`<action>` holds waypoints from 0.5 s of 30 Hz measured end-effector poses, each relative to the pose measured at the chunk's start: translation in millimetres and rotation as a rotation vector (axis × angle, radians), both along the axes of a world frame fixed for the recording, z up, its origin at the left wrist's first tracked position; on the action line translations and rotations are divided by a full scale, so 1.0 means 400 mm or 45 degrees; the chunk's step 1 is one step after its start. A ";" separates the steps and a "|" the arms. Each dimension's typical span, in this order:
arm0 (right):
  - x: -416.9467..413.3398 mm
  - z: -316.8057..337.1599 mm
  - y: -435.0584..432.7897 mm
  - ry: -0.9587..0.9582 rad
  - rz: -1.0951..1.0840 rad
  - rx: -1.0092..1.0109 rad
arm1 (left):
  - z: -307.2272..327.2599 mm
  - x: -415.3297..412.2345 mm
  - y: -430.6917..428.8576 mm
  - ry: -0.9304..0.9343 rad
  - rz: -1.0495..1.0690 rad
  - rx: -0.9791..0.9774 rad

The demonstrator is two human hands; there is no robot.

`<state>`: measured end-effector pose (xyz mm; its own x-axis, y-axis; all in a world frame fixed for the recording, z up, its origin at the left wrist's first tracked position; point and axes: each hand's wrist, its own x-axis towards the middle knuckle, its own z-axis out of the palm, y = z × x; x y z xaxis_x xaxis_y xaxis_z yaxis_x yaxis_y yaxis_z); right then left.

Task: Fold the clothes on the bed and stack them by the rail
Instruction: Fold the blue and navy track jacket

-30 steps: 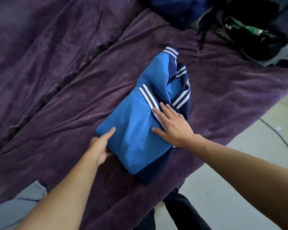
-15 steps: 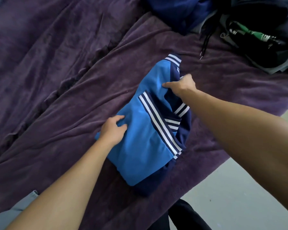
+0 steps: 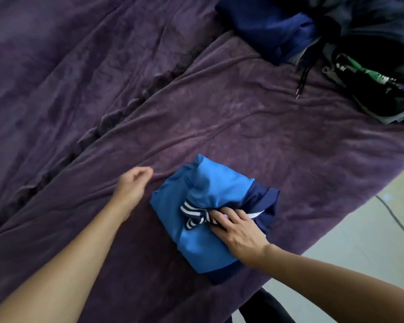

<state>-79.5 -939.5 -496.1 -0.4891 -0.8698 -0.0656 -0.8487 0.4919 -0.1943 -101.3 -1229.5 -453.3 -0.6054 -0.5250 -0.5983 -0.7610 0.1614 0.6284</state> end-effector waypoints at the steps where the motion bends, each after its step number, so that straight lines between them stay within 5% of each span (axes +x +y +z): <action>1: 0.019 -0.005 0.001 -0.046 -0.034 0.054 | -0.001 -0.004 0.015 0.067 -0.162 -0.106; 5: 0.044 0.027 0.018 -0.284 -0.038 -0.053 | -0.020 0.008 0.141 0.193 -0.811 -0.291; 9: -0.041 0.072 0.092 -0.442 -0.422 -0.327 | -0.043 0.021 0.188 0.324 -0.671 -0.252; 15: -0.091 0.053 0.103 -0.456 -0.420 -0.041 | -0.009 -0.009 0.255 0.179 -0.749 -0.185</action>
